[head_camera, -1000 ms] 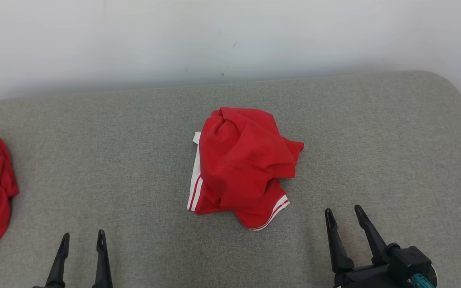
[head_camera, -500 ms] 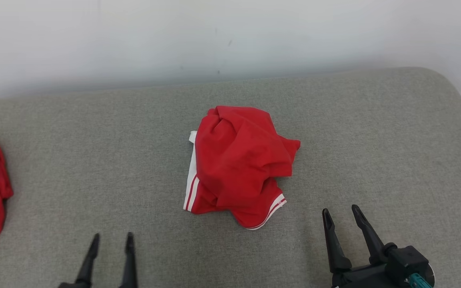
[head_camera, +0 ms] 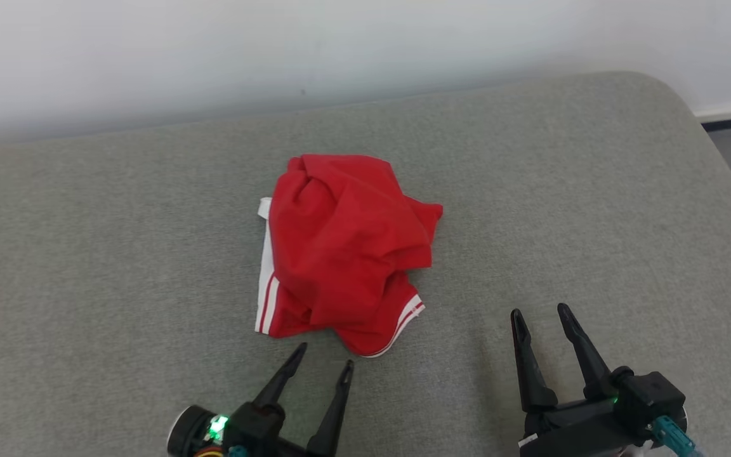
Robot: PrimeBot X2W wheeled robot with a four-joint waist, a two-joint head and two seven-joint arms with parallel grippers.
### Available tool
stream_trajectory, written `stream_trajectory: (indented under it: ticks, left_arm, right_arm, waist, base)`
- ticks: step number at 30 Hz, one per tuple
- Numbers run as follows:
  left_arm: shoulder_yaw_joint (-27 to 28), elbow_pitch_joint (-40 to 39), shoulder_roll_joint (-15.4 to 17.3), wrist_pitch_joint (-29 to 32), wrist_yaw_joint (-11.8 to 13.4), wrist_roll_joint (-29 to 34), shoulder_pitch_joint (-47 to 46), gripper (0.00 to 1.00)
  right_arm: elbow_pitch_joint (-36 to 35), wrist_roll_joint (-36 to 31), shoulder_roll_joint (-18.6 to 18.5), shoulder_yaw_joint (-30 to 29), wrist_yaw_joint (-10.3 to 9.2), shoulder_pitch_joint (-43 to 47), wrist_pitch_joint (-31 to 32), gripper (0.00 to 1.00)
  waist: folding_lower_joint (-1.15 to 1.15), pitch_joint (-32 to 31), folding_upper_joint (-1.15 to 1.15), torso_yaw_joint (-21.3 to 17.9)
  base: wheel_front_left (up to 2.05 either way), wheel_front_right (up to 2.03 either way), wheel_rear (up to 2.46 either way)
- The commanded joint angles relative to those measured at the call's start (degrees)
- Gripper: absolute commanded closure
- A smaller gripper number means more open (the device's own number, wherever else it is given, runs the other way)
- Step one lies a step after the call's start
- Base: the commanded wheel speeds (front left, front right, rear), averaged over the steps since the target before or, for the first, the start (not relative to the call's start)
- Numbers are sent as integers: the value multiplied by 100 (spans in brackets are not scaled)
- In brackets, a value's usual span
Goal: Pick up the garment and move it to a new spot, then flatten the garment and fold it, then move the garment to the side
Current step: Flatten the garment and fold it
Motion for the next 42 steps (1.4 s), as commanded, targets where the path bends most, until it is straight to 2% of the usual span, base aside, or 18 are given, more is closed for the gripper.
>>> stream_trajectory:
  ticks: [1, 9, 16, 17, 18, 19, 20, 26, 32, 37, 42]
  left_arm:
    - [-115, 81, 42, -10, -4, -54, -151, 0]
    - [-491, 663, 227, -10, 1, -162, -723, 0]
    - [-570, 1271, 296, -9, 4, 22, -1093, 0]
    - [-525, 1371, 279, -10, 15, 46, -1135, 8]
    - [-494, 1463, 250, -10, 23, 79, -1173, 51]
    - [-458, 1522, 224, -10, 41, 117, -1217, 89]
    - [-424, 1603, 202, -9, 54, 147, -1246, 100]
    - [-307, 1652, 77, -10, 41, 180, -1334, 100]
    - [-190, 983, 7, -10, 6, 103, -1098, 100]
    - [-121, 276, 235, -10, -10, 81, -698, 100]
    - [23, -282, 595, -10, -1, 33, -171, 100]
  right_arm:
    - [-20, 66, 1, -4, -13, -44, -11, 0]
    - [-42, 253, 0, -11, -13, -156, -10, 0]
    - [-38, 317, 2, -66, -13, -211, -11, 0]
    - [-35, 316, 2, -69, -13, -209, -11, 0]
    - [-35, 311, 2, -81, -13, -205, -11, 0]
    - [-39, 302, 2, -93, -13, -199, -11, 0]
    - [-40, 288, 2, -104, -13, -190, -11, 0]
    - [-48, 231, 2, -131, -13, -152, -11, 0]
    - [-13, 175, 0, -181, -13, -28, -10, 0]
    - [11, 172, -1, -164, -13, 53, -10, 0]
    - [55, 172, -1, -149, -13, 160, -11, 0]
  waist:
    - [-1, 192, 0, -236]
    - [-1, 480, 0, -759]
    - [-1, 575, 0, -973]
    - [-1, 572, 0, -980]
    - [-1, 565, 0, -979]
    - [-1, 559, 0, -972]
    - [-1, 545, 0, -951]
    - [-1, 452, 0, -758]
    - [-1, 274, 0, -290]
    - [-1, 109, 0, 165]
    - [-1, -73, 0, 548]
  base:
    - [0, 0, 0]
    - [0, 0, 0]
    - [0, 0, 0]
    - [0, 0, 0]
    - [0, 0, 0]
    - [0, 0, 0]
    - [0, 0, 0]
    - [0, 0, 0]
    - [0, 0, 0]
    - [0, 0, 0]
    - [0, 0, 0]
